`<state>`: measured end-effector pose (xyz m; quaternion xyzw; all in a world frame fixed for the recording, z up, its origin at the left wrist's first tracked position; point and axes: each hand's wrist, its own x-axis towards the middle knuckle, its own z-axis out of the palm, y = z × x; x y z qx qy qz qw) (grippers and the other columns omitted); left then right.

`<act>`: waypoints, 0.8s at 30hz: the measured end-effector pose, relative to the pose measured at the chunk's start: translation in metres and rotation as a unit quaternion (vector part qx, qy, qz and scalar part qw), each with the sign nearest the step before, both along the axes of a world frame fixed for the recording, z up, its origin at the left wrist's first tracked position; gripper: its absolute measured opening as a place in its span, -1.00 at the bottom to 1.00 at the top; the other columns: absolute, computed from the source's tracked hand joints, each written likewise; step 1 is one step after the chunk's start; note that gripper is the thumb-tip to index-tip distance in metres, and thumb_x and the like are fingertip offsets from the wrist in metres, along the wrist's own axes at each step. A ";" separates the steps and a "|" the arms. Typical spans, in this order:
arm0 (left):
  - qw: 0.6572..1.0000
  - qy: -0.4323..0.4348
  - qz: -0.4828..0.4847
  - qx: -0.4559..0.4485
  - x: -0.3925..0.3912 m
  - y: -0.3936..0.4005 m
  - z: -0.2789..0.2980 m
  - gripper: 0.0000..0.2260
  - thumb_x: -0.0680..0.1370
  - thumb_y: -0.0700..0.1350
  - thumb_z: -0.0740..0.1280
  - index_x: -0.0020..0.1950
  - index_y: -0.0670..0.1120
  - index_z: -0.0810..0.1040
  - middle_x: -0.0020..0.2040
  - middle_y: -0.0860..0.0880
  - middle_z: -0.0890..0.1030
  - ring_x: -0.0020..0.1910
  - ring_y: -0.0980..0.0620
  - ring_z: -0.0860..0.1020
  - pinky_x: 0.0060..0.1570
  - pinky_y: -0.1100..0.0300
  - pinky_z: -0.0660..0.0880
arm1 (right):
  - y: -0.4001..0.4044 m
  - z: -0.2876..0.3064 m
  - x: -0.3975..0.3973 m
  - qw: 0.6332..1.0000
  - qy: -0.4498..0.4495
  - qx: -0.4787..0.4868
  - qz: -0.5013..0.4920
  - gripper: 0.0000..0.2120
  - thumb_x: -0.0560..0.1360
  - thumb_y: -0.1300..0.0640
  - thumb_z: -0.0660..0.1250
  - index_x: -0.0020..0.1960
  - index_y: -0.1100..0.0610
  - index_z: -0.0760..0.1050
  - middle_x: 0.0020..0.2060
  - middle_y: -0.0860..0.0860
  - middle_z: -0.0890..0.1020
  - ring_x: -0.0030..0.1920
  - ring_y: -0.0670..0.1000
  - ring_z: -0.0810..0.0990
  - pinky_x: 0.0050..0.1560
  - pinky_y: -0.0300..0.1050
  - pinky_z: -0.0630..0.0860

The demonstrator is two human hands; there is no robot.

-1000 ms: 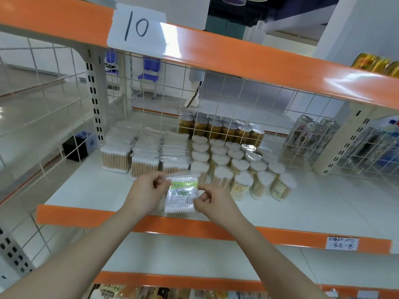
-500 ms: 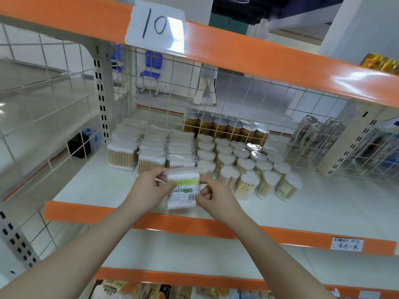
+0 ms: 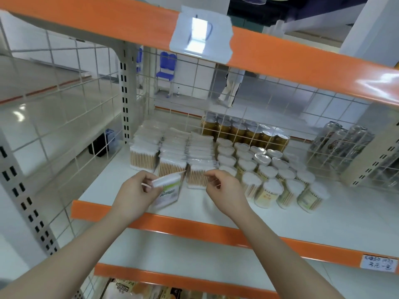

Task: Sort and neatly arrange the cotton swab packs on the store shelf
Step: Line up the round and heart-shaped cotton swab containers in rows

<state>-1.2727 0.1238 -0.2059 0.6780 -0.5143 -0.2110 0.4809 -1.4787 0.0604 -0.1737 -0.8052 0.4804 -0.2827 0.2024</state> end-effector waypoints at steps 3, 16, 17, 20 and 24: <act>0.998 -0.025 0.051 -0.009 0.013 0.002 -0.004 -0.84 0.41 -0.20 0.42 -0.19 0.01 0.47 -0.23 -0.06 0.56 -0.28 -0.01 0.54 -0.31 0.24 0.40 | -0.005 0.000 0.011 1.000 0.006 -0.004 -0.002 -0.68 0.50 0.25 0.24 0.25 0.11 0.48 0.07 0.02 0.55 -0.04 -0.09 0.46 -0.03 -0.35 0.36; 0.983 -0.145 0.112 0.018 0.040 -0.006 -0.011 -0.73 0.46 -0.15 0.36 0.15 -0.03 0.46 0.09 -0.03 0.47 -0.21 -0.04 0.56 -0.26 0.08 0.47 | -0.034 -0.004 0.056 0.989 0.102 -0.109 0.021 -0.67 0.43 0.28 0.29 0.20 0.19 0.53 0.15 0.10 0.54 0.16 0.10 0.48 0.15 -0.09 0.38; 0.983 -0.165 0.075 0.018 0.041 -0.007 -0.013 -0.65 0.46 -0.16 0.36 0.23 -0.01 0.45 0.15 -0.03 0.45 -0.21 -0.05 0.57 -0.25 0.07 0.49 | -0.037 -0.004 0.059 0.988 0.107 -0.111 0.024 -0.66 0.43 0.28 0.29 0.20 0.19 0.52 0.15 0.10 0.53 0.16 0.11 0.48 0.16 -0.09 0.37; 0.965 -0.257 -0.044 0.005 0.045 -0.010 -0.018 -0.56 0.46 -0.17 0.37 0.33 0.06 0.44 0.31 -0.05 0.37 -0.16 -0.07 0.58 -0.26 0.12 0.48 | -0.044 -0.004 0.065 0.984 0.141 -0.108 0.032 -0.62 0.44 0.26 0.26 0.26 0.17 0.47 0.22 0.07 0.49 0.22 0.07 0.42 0.18 -0.14 0.31; 0.945 -0.310 -0.101 0.027 0.045 -0.017 -0.019 -0.44 0.48 -0.19 0.29 0.45 0.07 0.25 0.48 -0.03 0.15 0.08 -0.05 0.52 -0.22 0.22 0.37 | -0.052 -0.005 0.074 0.979 0.171 -0.104 0.047 -0.60 0.45 0.25 0.27 0.29 0.15 0.44 0.25 0.06 0.46 0.24 0.07 0.39 0.21 -0.15 0.28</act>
